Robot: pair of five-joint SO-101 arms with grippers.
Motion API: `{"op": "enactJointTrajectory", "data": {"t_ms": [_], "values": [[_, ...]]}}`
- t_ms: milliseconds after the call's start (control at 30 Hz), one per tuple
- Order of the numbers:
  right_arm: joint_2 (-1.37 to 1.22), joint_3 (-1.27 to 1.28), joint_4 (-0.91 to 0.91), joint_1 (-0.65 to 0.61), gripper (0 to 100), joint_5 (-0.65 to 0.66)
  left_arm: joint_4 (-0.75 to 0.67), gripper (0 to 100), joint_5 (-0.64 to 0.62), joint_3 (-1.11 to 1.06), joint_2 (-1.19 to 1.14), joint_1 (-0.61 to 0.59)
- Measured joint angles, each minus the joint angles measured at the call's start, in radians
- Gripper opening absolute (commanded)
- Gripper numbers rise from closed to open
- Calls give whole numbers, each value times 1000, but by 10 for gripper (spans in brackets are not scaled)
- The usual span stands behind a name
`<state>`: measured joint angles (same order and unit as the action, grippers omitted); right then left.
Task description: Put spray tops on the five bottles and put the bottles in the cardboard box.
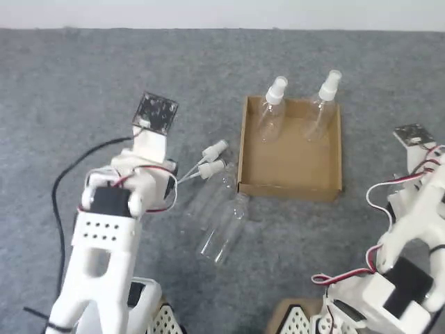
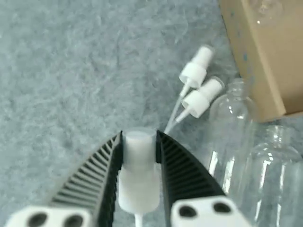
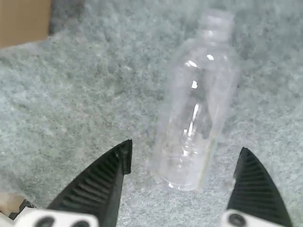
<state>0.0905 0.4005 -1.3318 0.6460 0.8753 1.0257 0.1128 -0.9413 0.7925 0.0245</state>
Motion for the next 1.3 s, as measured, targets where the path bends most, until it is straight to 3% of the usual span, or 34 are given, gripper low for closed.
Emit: {"op": "enactJointTrajectory", "data": {"t_ms": [300,500,667,867,1300], "values": [[0,0,-2,18,292,0,-55,12,-8,-86,12,12],[0,-6,-101,-18,293,0,-109,12,-9,-144,12,11],[26,-118,-227,-38,293,0,-114,12,-9,-144,12,12],[25,-226,-255,-40,302,0,-114,12,-9,-144,12,12],[-354,-402,-124,-54,325,44,-126,12,-9,-161,12,12]]}}
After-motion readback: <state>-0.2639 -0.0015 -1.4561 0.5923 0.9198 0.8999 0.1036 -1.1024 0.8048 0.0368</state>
